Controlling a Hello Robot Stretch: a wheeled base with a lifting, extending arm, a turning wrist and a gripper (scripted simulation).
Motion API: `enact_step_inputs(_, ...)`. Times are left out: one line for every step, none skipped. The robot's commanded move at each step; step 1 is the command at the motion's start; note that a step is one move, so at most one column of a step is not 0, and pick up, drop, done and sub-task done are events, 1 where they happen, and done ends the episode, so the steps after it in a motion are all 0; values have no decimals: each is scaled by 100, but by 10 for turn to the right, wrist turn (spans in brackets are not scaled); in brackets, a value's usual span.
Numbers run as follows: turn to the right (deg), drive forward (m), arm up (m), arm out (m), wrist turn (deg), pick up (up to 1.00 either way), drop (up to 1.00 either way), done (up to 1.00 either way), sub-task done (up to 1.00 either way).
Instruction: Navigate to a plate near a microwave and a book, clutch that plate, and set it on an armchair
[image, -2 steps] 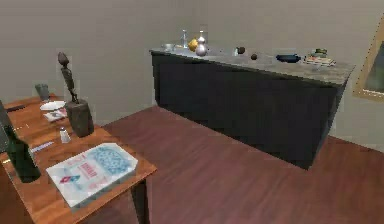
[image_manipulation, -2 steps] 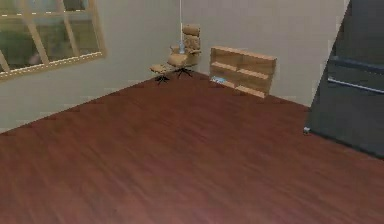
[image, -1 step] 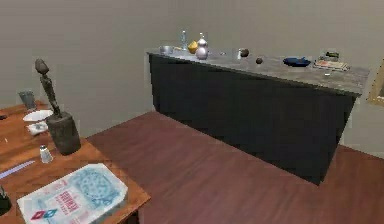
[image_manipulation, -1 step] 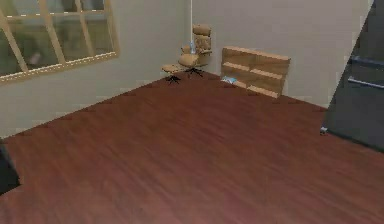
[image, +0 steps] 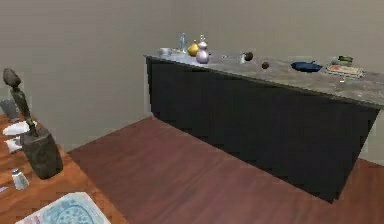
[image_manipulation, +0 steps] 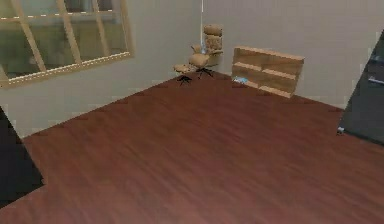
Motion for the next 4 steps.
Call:
enact_step_inputs(450,0,0,0,0,0,0,0,0)
enact_step_inputs(420,0,0,0,0,0,0,0,0)
enact_step_inputs(0,35,0,0,0,0,0,0,0)
enact_step_inputs(-450,0,0,0,0,0,0,0,0)
